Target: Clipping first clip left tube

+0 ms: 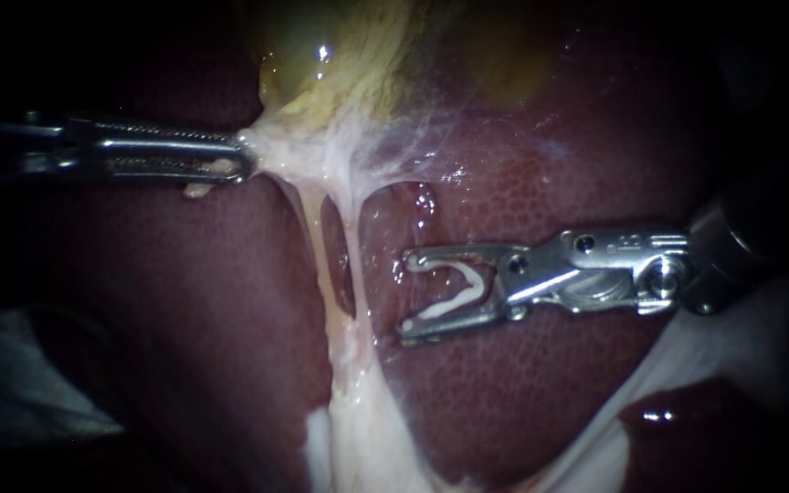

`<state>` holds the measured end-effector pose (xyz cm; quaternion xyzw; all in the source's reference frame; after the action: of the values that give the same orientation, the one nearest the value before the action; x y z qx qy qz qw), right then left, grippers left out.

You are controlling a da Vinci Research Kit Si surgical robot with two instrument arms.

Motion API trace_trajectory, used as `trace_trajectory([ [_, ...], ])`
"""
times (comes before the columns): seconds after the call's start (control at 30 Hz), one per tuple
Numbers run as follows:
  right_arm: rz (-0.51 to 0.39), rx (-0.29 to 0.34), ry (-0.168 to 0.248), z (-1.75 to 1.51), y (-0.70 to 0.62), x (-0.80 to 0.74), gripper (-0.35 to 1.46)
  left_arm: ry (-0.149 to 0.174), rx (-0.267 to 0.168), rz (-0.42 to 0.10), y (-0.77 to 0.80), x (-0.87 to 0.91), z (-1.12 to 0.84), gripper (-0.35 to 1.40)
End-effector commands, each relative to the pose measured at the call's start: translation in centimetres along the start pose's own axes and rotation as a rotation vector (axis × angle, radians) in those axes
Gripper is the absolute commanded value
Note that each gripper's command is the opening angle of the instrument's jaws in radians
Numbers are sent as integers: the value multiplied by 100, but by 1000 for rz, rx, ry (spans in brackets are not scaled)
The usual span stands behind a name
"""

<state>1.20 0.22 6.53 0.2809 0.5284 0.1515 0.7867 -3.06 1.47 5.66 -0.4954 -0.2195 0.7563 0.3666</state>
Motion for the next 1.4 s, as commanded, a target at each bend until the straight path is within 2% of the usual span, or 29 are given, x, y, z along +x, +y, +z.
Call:
trace_trajectory([
  [0.03,-1,1,0,1,-2,1,50,0,0,0,0,0,0,-35],
  [0.23,-5,7,1,1,-14,10,50,0,-1,0,-1,0,-1,-35],
  [0.47,0,23,6,9,-35,31,50,0,0,0,-1,0,0,-35],
  [0.63,1,32,9,25,-39,41,50,0,0,0,-1,-1,0,-35],
  [0.8,3,28,13,41,-32,44,50,0,0,0,-2,-1,0,-35],
  [0.93,1,28,12,51,-27,40,50,0,0,0,-2,-1,0,-35],
  [1.13,-13,34,9,66,-16,22,50,0,0,0,-1,-1,0,-35],
  [1.4,-4,35,6,69,4,0,50,0,0,0,-1,-1,0,-35],
])
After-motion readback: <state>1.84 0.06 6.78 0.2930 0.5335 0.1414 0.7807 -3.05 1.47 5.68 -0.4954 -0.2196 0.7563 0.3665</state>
